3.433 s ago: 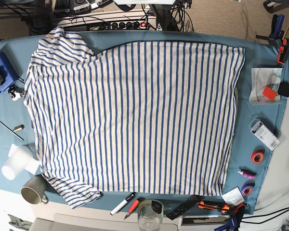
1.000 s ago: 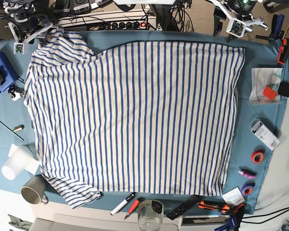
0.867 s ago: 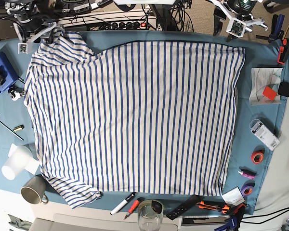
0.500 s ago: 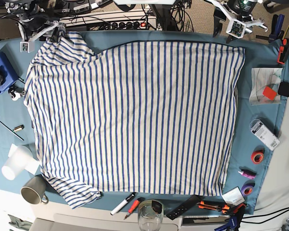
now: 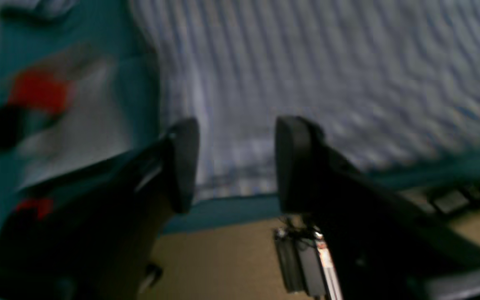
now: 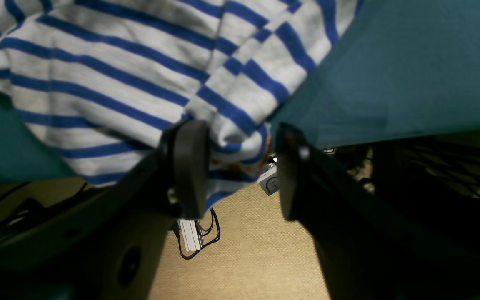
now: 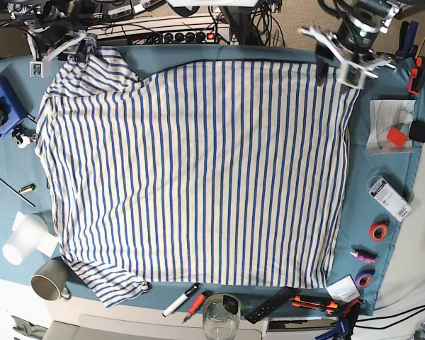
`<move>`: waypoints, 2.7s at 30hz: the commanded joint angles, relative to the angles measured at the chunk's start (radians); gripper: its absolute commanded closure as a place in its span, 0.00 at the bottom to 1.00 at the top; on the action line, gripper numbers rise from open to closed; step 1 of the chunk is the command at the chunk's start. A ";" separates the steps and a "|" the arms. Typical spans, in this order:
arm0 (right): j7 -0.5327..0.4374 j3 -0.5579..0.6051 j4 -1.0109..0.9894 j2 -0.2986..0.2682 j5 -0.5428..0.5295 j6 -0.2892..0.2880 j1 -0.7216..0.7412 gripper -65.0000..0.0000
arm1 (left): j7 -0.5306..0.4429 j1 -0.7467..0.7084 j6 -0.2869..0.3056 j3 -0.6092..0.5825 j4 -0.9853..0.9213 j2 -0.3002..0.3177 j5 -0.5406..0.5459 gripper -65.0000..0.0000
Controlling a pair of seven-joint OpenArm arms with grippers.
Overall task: Fold the T-shirt properly
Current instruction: 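Move the left gripper down and grasp the opposite shirt corner, then lift both corners and fold the shirt edge over toward the hem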
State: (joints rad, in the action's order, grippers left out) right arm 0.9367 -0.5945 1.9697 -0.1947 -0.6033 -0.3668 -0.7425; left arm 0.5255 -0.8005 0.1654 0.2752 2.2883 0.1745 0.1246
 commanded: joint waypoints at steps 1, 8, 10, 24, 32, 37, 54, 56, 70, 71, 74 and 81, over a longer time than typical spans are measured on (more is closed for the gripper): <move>-0.006 -0.009 0.013 -0.010 -0.006 -0.004 -0.008 0.60 | 0.000 0.007 -0.026 0.003 0.003 0.005 -0.010 0.52; -0.001 -0.009 0.013 -0.010 -0.006 -0.004 -0.008 0.60 | 0.104 0.093 -0.069 0.003 -0.126 0.005 0.005 0.52; -0.001 -0.009 0.013 -0.010 -0.006 -0.004 -0.008 0.60 | 0.103 0.119 -0.069 0.003 -0.172 0.005 0.011 0.52; -0.007 -0.009 0.013 -0.010 -0.006 -0.004 -0.008 0.85 | 0.137 0.183 -0.171 0.003 -0.297 0.005 0.011 1.00; -0.031 -0.010 0.013 -0.010 -0.005 -0.004 -0.008 1.00 | 0.230 0.181 -0.169 0.003 -0.284 0.005 0.010 1.00; -0.029 -0.048 0.027 -0.010 -0.002 -0.004 -0.008 1.00 | 0.245 0.147 -0.169 0.003 -0.201 0.006 0.002 1.00; 0.097 -0.209 0.079 -0.013 -0.097 -0.031 -0.009 1.00 | 0.327 0.068 -0.166 0.003 -0.053 0.006 -0.020 1.00; 0.111 -0.258 0.106 -0.009 -0.132 -0.033 -0.009 1.00 | 0.331 0.045 -0.166 0.003 -0.035 0.006 -0.020 1.00; 0.241 -0.591 0.216 0.070 -0.328 -0.121 -0.014 1.00 | 0.412 -0.040 -0.166 0.003 0.068 0.006 -0.181 1.00; 0.241 -0.600 0.216 0.070 -0.330 -0.123 -0.014 1.00 | 0.410 -0.050 -0.166 0.003 0.068 0.006 -0.182 1.00; 0.237 -0.612 0.216 0.070 -0.331 -0.123 -0.014 1.00 | 0.410 -0.082 -0.166 0.003 0.068 0.006 -0.185 1.00; 0.199 -0.610 0.216 0.062 -0.331 -0.124 0.023 1.00 | 0.291 -0.094 -0.166 0.003 0.068 0.006 -0.219 1.00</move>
State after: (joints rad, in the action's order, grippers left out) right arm 1.1698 -1.1896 2.1723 -0.1146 -0.9401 -0.4950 -0.7101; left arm 0.8200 -0.8833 0.0147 0.2729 2.3413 0.1749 -0.0757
